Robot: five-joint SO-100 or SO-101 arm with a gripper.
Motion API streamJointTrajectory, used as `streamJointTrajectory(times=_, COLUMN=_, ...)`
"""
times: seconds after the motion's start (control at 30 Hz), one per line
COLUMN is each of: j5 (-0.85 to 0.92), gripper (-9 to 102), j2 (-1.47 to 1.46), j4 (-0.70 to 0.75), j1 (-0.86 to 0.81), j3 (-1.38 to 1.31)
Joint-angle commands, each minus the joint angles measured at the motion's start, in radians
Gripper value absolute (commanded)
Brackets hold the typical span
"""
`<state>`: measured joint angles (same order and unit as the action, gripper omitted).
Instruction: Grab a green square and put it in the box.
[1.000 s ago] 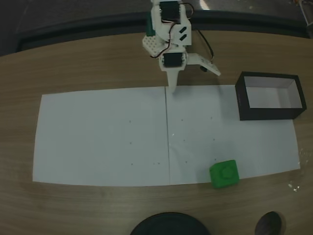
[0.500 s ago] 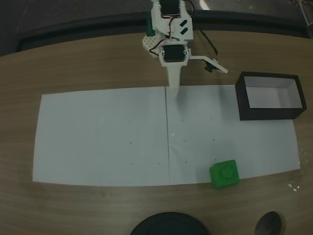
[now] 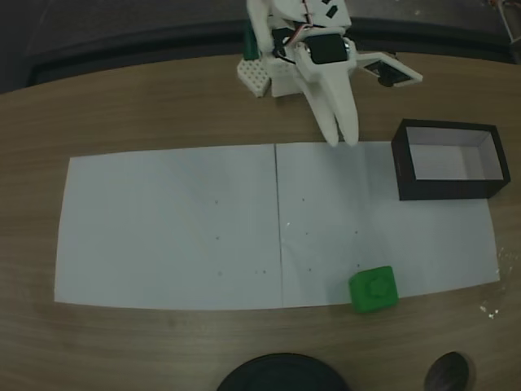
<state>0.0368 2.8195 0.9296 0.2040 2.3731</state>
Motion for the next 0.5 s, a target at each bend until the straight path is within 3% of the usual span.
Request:
streamJointTrajectory(times=0.0, j5=-0.031, gripper=26, j2=-0.407, j4=0.124, j1=0.054, j3=-0.42)
streamJointTrajectory(times=0.17, j5=-0.038, gripper=32, j2=-0.882, j4=0.344, j1=0.12, j3=-0.888)
streamJointTrajectory(times=0.47, j5=-0.032, gripper=33, j2=-1.506, j4=0.532, j1=0.12, j3=-1.46)
